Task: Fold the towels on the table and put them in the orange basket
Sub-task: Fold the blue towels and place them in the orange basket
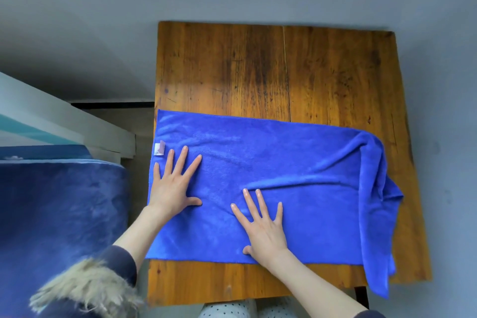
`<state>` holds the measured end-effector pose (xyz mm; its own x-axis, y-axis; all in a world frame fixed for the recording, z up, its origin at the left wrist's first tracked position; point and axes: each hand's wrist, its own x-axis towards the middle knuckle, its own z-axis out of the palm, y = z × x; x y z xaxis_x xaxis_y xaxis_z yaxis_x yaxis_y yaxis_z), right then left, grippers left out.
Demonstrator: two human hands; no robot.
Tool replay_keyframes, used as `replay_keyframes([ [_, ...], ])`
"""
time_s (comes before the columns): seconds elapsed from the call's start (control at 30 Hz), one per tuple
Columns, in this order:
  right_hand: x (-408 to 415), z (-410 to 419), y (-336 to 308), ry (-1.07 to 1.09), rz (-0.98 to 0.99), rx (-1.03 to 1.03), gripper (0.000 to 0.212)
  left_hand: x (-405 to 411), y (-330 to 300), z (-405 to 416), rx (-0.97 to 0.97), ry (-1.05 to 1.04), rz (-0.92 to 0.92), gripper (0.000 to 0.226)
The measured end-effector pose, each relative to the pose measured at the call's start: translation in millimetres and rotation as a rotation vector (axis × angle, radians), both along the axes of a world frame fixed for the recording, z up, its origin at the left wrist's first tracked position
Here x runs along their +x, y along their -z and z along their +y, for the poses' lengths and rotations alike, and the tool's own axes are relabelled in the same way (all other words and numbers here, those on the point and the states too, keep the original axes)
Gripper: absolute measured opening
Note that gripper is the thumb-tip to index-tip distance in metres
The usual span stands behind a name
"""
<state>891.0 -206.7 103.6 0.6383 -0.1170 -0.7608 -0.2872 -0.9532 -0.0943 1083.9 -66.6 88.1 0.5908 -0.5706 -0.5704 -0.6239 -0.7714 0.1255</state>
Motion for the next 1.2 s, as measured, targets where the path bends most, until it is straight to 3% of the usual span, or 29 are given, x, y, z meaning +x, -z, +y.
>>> replay_keyframes([
  [0.2,-4,-4,2,0.04,-0.055,0.02,0.1,-23,-8,-11,-0.102,-0.048,0.001,0.097],
  [0.43,-25,-45,3,0.233,-0.116,-0.098,0.096,-95,2,-15,0.025,0.042,0.022,0.12],
  [0.6,-34,-72,1,0.281,-0.113,-0.032,0.098,-114,0,-20,0.114,-0.024,0.008,0.126],
  [0.77,-51,-97,-11,0.441,-0.296,0.03,0.069,-127,-6,-66,0.075,0.021,0.051,0.112],
  [0.9,-92,-147,-16,0.629,-0.455,-0.085,0.049,-153,-9,-110,0.018,0.063,0.045,0.101],
  [1.03,-141,-205,-17,0.753,-0.539,-0.202,0.045,-186,-8,-157,-0.021,0.142,0.028,0.093],
  [1.2,-177,-240,-1,0.587,-0.433,-0.147,0.056,-216,-3,-213,-0.026,0.255,-0.023,0.088],
])
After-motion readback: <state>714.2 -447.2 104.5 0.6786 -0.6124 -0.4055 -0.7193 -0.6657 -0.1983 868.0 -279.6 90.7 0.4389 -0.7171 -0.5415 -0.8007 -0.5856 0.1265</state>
